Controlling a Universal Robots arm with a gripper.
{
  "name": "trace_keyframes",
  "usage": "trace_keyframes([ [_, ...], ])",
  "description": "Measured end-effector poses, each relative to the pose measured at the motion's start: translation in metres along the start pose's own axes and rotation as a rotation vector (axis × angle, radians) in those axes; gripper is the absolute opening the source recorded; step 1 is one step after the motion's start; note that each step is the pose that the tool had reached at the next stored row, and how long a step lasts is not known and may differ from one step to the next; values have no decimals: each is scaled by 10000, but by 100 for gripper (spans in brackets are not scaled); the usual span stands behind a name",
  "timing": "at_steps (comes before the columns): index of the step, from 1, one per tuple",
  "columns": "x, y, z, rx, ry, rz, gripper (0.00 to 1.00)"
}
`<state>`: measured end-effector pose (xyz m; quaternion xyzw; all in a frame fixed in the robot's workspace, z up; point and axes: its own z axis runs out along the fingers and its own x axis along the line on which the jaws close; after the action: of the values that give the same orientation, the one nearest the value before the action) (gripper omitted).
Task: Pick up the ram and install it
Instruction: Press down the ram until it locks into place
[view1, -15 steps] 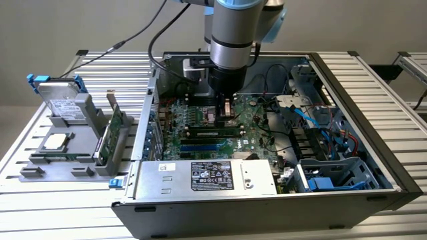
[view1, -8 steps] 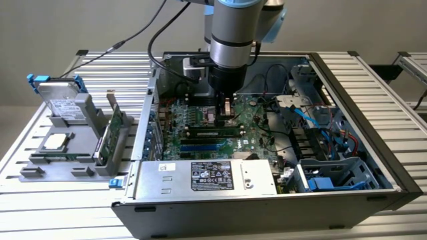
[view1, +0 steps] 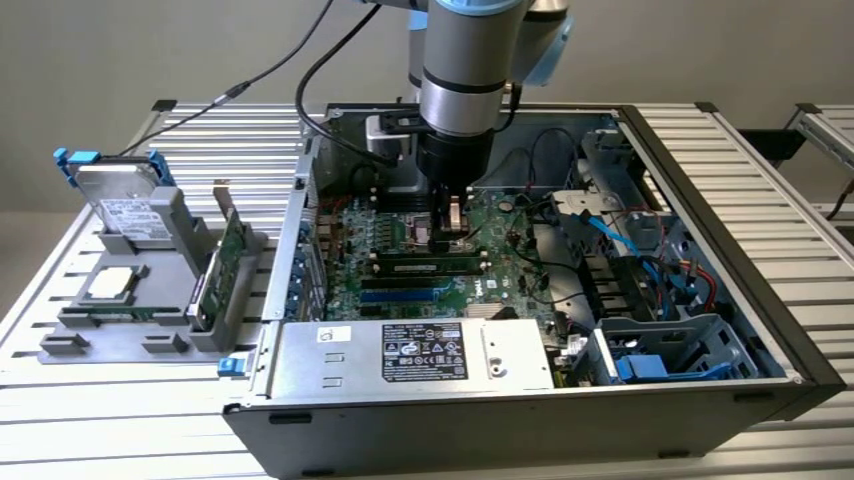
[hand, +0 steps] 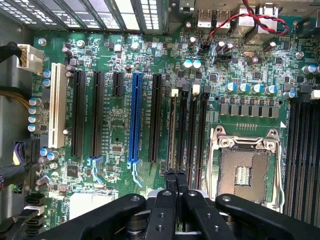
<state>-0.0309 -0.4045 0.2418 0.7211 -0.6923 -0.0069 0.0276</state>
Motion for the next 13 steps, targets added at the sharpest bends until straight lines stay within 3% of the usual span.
trace_keyframes([
  [3,0,-1,0,-5,-3,105,10],
  [13,0,0,2,-56,-92,1891,10],
])
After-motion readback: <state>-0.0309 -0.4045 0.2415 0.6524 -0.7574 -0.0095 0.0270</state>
